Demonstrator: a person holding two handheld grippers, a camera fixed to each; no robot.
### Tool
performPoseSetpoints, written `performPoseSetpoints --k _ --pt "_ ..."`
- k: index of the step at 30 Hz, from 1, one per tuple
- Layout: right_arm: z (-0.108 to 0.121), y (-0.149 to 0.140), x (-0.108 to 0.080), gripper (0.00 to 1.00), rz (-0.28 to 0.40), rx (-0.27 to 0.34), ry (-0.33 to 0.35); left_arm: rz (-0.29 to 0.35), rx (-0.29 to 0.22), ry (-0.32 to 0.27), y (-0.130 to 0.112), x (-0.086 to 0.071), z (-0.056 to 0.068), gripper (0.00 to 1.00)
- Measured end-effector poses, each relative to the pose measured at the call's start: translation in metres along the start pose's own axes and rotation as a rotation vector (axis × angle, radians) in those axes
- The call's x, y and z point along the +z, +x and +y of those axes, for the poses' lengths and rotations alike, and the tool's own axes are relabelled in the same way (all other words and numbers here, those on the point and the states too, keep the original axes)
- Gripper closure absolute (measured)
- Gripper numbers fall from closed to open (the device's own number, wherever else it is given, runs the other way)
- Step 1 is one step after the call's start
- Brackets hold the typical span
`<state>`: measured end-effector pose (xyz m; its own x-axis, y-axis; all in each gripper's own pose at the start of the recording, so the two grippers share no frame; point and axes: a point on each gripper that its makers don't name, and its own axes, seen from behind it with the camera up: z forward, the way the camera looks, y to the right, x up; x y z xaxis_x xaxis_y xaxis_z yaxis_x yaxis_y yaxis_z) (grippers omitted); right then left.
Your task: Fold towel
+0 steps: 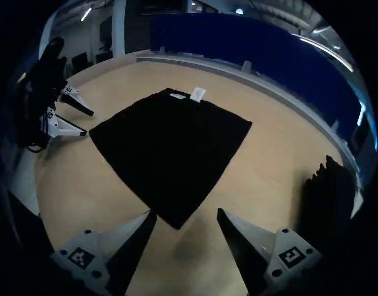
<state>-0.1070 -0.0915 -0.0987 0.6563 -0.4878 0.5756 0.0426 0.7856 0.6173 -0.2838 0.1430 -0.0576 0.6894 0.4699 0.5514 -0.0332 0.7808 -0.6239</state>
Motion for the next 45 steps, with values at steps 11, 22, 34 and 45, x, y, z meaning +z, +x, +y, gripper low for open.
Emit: performPoseSetpoints --k 11,22,34,45 --pt "-0.004 -0.01 0.006 0.26 -0.022 0.005 0.012 -0.053 0.02 -0.018 -0.007 0.0 0.007 0.22" --pt "-0.01 -0.019 0.01 0.42 -0.043 0.015 0.028 -0.065 -0.009 -0.031 -0.007 0.004 0.017 0.48" --pt "-0.015 -0.02 0.013 0.7 -0.045 0.033 0.049 -0.081 -0.011 -0.042 -0.007 0.004 0.024 0.65" --pt "-0.015 -0.018 0.013 0.84 -0.04 0.062 0.056 -0.095 -0.022 -0.019 -0.007 0.005 0.018 0.91"
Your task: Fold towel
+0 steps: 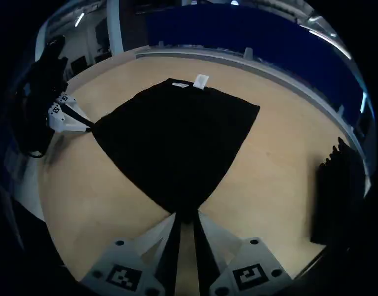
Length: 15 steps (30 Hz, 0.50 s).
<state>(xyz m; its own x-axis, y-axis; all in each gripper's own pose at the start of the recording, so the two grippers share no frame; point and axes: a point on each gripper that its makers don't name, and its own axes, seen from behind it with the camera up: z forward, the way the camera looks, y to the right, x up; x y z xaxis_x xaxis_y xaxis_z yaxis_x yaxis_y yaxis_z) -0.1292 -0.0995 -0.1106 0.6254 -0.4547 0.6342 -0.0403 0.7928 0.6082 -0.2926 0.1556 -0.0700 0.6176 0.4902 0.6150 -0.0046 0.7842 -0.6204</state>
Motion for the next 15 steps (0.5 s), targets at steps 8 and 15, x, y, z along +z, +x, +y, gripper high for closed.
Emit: performPoseSetpoints --k 8,15 --pt "-0.002 0.002 -0.001 0.88 0.008 0.002 0.001 0.012 0.008 0.008 0.0 -0.001 0.003 0.93" --pt "0.001 0.014 -0.01 0.88 0.032 -0.001 -0.001 0.018 -0.048 0.0 0.003 -0.005 0.005 0.93"
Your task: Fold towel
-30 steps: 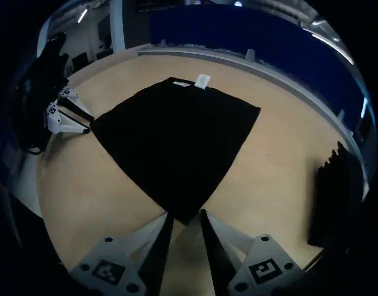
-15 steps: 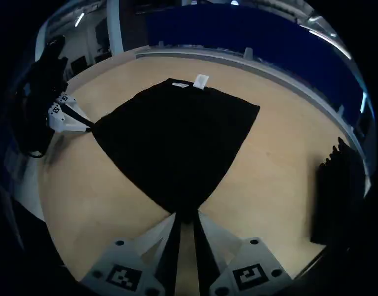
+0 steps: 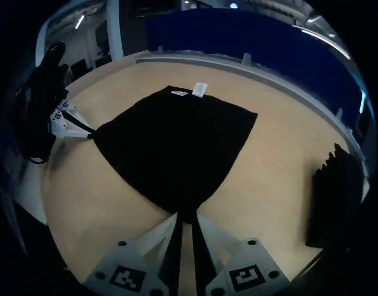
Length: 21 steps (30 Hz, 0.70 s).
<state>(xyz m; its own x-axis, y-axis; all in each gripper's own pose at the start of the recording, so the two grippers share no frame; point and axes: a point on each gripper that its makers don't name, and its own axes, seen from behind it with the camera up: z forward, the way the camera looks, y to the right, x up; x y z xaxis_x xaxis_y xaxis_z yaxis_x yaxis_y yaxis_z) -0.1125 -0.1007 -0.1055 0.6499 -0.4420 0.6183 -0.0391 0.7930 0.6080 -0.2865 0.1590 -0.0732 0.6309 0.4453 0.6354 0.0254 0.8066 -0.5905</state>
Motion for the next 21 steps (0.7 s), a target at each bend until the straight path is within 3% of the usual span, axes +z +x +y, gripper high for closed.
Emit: performPoseSetpoints --k 9,21 --pt "0.004 0.02 -0.018 0.88 0.024 -0.011 -0.005 0.042 -0.03 0.013 0.021 -0.02 0.001 0.93" --pt "0.001 0.061 -0.063 0.88 0.08 -0.03 -0.012 0.111 -0.091 0.037 0.054 -0.066 -0.006 0.94"
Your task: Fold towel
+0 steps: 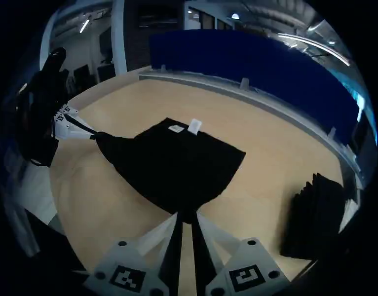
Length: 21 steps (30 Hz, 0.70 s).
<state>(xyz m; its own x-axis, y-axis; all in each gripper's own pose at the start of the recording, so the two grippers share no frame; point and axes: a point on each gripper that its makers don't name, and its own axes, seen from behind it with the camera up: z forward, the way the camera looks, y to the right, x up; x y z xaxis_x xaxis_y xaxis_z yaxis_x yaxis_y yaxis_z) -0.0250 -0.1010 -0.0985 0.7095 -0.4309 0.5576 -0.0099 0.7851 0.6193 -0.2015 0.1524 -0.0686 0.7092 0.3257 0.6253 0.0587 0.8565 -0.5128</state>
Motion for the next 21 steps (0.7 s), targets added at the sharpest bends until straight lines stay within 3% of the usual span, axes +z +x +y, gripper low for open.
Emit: performPoseSetpoints --k 11,21 --pt "-0.005 0.029 -0.038 0.88 0.026 -0.016 -0.001 0.04 -0.03 -0.004 0.024 -0.034 0.008 0.94" --pt "-0.005 0.028 -0.04 0.88 0.012 -0.01 0.002 0.045 -0.052 -0.007 0.026 -0.035 0.008 0.94"
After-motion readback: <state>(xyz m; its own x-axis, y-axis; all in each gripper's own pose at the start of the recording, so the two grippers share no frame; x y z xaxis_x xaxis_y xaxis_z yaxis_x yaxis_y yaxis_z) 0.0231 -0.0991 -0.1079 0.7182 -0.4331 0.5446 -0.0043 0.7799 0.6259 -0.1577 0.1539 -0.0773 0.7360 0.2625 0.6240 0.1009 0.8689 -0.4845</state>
